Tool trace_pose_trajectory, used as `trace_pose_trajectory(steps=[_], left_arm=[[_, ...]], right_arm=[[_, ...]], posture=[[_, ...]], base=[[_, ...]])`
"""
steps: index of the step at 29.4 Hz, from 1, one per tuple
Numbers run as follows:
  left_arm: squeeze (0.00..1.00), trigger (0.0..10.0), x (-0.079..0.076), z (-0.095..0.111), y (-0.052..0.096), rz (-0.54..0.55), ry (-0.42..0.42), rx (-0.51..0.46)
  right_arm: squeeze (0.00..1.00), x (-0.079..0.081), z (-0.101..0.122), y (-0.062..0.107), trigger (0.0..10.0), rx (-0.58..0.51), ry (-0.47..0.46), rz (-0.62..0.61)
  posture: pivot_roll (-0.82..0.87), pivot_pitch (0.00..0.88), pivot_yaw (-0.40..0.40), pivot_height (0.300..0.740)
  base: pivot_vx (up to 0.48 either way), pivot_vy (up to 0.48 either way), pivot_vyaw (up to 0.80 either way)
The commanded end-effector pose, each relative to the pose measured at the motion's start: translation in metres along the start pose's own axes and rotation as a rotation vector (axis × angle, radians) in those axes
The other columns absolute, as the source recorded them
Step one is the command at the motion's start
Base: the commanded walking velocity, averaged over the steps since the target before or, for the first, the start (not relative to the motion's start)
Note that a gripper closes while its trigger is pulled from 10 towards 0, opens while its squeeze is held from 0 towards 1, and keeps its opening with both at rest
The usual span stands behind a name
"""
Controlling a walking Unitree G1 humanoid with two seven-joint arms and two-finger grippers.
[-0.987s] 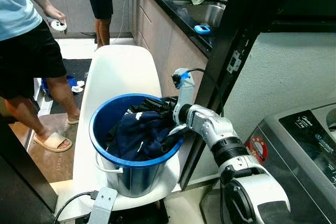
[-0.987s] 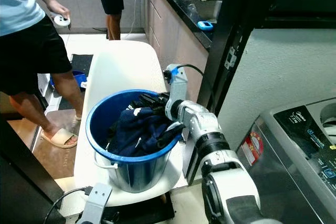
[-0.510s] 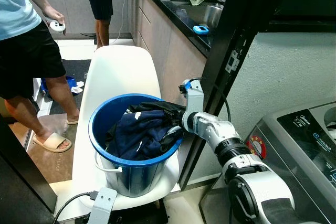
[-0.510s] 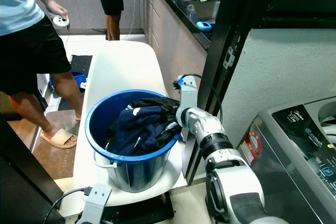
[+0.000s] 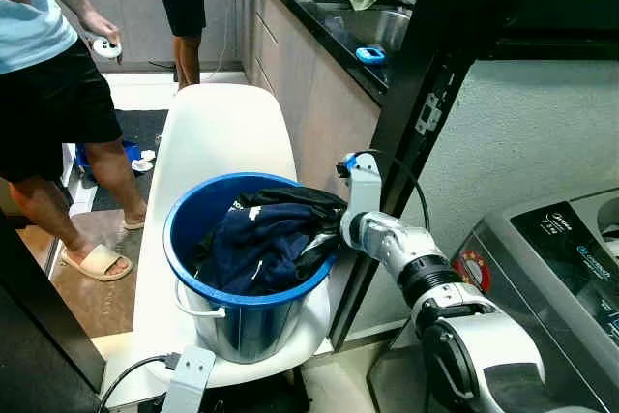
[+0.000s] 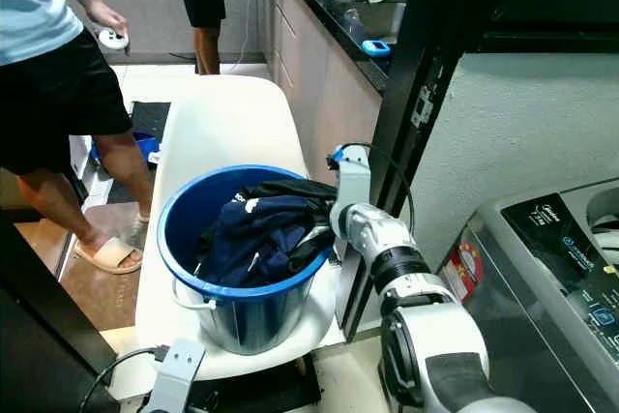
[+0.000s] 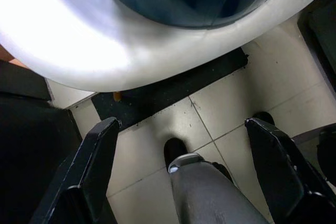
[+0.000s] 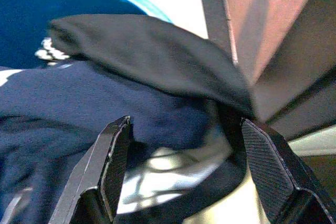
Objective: Clothes washing
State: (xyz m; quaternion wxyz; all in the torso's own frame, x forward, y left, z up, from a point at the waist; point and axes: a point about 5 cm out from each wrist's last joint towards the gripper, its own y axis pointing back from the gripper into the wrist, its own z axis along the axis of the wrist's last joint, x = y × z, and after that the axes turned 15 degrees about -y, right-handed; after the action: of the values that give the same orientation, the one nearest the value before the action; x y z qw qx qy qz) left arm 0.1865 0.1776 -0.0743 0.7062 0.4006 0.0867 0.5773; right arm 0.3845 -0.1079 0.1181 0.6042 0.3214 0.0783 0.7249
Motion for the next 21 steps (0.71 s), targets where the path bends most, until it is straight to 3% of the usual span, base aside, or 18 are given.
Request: trace_pose_trajectory(steps=[1, 5, 8, 10, 14, 21], left_arm=[[0.00, 10.0, -0.005, -0.003, 0.002, -0.016, -0.007, 0.010], [0.00, 10.0, -0.006, -0.004, 0.002, -0.019, -0.008, 0.011], [0.00, 10.0, -0.007, -0.004, 0.002, -0.026, -0.013, 0.014], [0.00, 10.0, -0.006, -0.004, 0.002, -0.027, -0.014, 0.014], [0.00, 10.0, -0.006, -0.003, 0.001, -0.028, -0.016, 0.014], [0.00, 10.0, -0.005, -0.004, 0.002, -0.028, -0.015, 0.015]], right_arm=[[0.00, -0.008, 0.002, 0.001, 10.0, 0.003, 0.003, -0.025], [0.00, -0.009, 0.003, 0.002, 10.0, 0.020, -0.021, -0.009], [0.00, 0.001, 0.002, 0.004, 10.0, 0.093, -0.072, 0.133], [0.00, 0.003, 0.002, 0.004, 10.0, 0.100, -0.086, 0.157], [0.00, 0.010, -0.006, 0.004, 10.0, 0.170, -0.045, 0.217], [0.00, 0.012, -0.015, 0.002, 10.0, 0.205, -0.020, 0.206]], posture=[[0.20, 0.000, -0.134, 0.740], [0.19, 0.000, -0.130, 0.740], [0.19, 0.000, -0.127, 0.740], [0.19, 0.000, -0.127, 0.740], [0.19, 0.000, -0.125, 0.740], [0.20, 0.000, -0.124, 0.740]], base=[[0.000, 0.000, 0.00], [0.000, 0.000, 0.00], [0.000, 0.000, 0.00], [0.000, 0.000, 0.00], [0.000, 0.000, 0.00], [0.000, 0.000, 0.00]])
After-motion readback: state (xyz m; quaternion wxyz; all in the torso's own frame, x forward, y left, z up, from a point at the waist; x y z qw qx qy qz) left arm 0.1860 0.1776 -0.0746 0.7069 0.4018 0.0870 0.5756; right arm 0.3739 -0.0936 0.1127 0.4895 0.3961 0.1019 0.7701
